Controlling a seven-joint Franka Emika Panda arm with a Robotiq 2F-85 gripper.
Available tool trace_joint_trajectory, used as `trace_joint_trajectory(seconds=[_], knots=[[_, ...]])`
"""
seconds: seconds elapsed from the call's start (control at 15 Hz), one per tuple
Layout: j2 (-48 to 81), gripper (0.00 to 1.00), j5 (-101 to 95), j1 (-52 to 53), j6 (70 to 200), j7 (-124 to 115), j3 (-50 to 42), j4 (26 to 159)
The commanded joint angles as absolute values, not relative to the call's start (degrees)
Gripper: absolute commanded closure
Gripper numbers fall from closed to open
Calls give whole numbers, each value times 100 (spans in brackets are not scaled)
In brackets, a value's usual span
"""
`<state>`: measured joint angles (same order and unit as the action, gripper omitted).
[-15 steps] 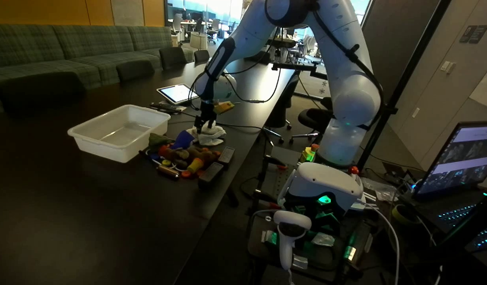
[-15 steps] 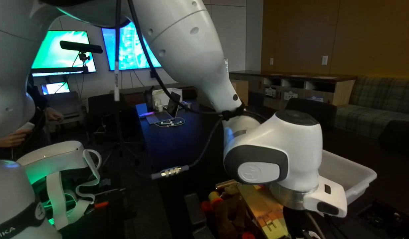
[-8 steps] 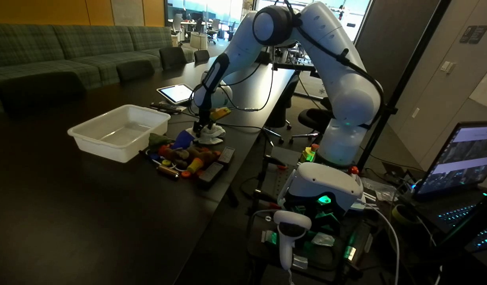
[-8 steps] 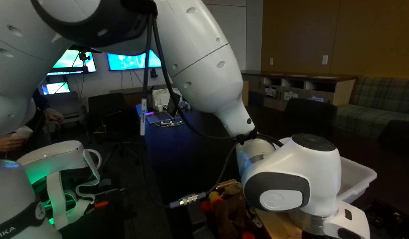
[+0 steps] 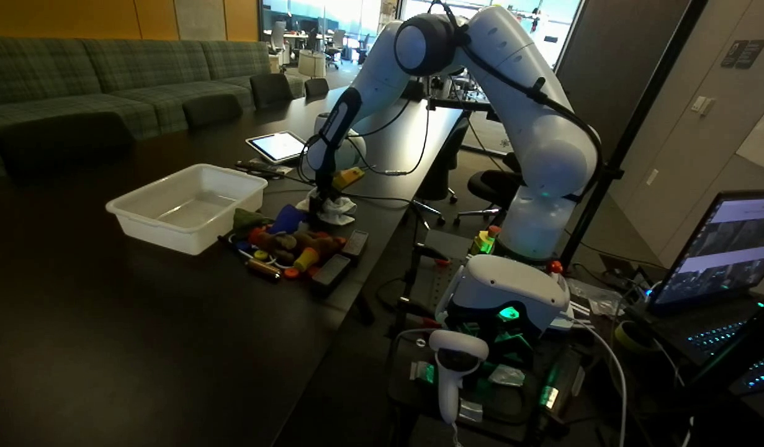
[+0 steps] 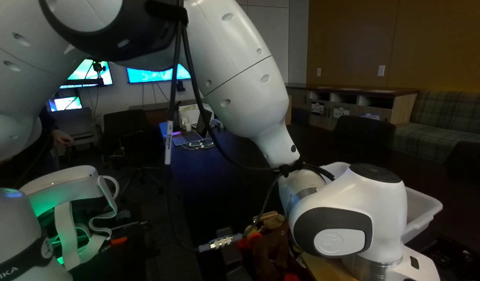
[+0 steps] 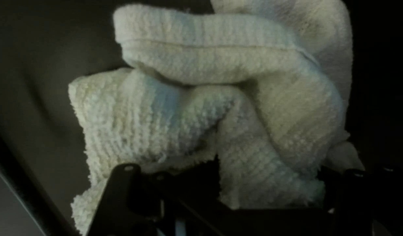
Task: Use the cloth to wipe the objects on the table
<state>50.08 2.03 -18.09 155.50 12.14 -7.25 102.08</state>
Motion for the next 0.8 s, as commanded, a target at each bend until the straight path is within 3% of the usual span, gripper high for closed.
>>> trace_joint_trajectory(seconds=[0.0,0.27,0.73], knots=[[4965,81,-102,-1695,15365,989,-1065,10350],[4845,99,-362,-1642,15347,747,-1524,10702],[4288,99,-773,-1557,15278,608,-1947,12028]])
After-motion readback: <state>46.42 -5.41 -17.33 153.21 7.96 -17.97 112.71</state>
